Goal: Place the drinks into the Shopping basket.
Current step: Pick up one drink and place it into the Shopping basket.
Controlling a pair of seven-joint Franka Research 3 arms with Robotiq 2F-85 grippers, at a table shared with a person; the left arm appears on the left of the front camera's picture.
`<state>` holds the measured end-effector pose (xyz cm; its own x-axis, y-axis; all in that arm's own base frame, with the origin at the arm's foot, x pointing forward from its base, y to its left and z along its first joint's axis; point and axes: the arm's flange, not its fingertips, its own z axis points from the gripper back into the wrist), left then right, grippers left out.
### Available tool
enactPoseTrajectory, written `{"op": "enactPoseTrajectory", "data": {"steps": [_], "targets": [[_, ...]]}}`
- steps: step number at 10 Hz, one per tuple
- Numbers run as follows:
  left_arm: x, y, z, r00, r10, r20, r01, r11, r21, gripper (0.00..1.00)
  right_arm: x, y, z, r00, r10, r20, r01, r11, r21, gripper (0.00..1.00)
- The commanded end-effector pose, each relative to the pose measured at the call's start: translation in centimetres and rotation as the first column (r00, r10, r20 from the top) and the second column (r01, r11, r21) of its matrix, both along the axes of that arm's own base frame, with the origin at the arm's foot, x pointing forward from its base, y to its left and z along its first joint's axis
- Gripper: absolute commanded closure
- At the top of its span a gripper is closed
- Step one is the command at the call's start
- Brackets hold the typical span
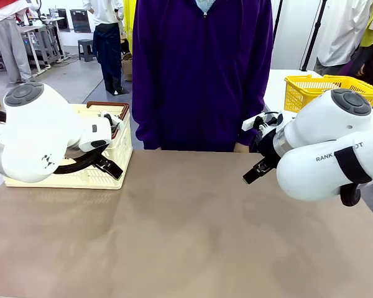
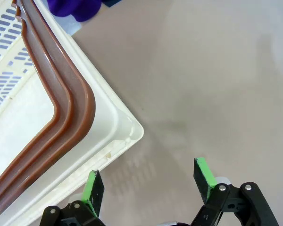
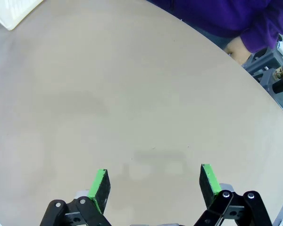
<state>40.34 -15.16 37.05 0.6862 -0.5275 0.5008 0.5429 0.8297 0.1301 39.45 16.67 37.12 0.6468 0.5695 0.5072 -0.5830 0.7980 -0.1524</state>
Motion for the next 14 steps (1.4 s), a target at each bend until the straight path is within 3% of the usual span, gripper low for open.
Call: {"op": "enactPoseTrajectory", "data": {"steps": [1,2,3,4,6,7,8,9,10,11,13,14], "targets": [[0.0,0.0,0.0,1.0,0.0,0.0,0.0,1.0,0.0,0.0,0.0,0.0,0.0,1.0,0.0,0.0,0.0,1.0,0.0,0.0],[-0.9,0.1,0.5,0.993,-0.012,-0.116,0.007,0.999,-0.039,0.0,-0.7,-0.5,0.3,0.986,-0.018,-0.164,0.031,0.997,0.075,0.0],[-1.7,-0.2,1.5,0.94,0.026,-0.341,-0.06,0.994,-0.089,0.0,-1.1,-1.2,1.5,0.939,-0.17,-0.3,0.214,0.969,0.122,0.0],[-2.8,-0.3,2.8,0.881,0.027,-0.472,-0.103,0.985,-0.137,0.0,-1.5,-2.4,3.1,0.864,-0.254,-0.435,0.355,0.92,0.168,0.0],[-4.3,1.1,5.6,0.809,-0.12,-0.575,-0.133,0.916,-0.378,0.0,-2.8,-6.6,6.0,0.764,-0.013,-0.645,0.341,0.857,0.387,0.0],[-4.6,3.0,7.5,0.789,-0.185,-0.586,-0.183,0.839,-0.512,0.0,-3.5,-9.5,7.5,0.733,0.104,-0.672,0.358,0.781,0.512,0.0],[-4.8,6.0,9.7,0.821,-0.133,-0.555,-0.257,0.783,-0.567,0.0,-4.4,-13.4,9.0,0.741,0.132,-0.659,0.406,0.693,0.596,0.0],[-5.2,11.4,11.9,0.844,-0.073,-0.531,-0.342,0.69,-0.638,0.0,-5.7,-19.2,10.3,0.761,0.106,-0.641,0.488,0.558,0.671,0.0],[-6.2,17.2,13.6,0.872,0.023,-0.49,-0.41,0.583,-0.702,0.0,-7.4,-24.7,10.9,0.787,0.051,-0.615,0.539,0.43,0.725,0.0],[-8.6,23.1,14.6,0.873,0.226,-0.433,-0.488,0.429,-0.76,0.0,-9.3,-29.7,10.7,0.801,-0.014,-0.598,0.573,0.305,0.761,0.0],[-14.1,31.7,12.7,0.764,0.468,-0.445,-0.558,0.131,-0.819,0.0,-12.7,-36.2,7.8,0.788,-0.115,-0.604,0.615,0.121,0.779,0.0],[-15.3,33.5,11.1,0.727,0.493,-0.478,-0.575,0.057,-0.816,0.0,-13.4,-37.2,6.6,0.786,-0.14,-0.602,0.615,0.082,0.784,0.0]]}}
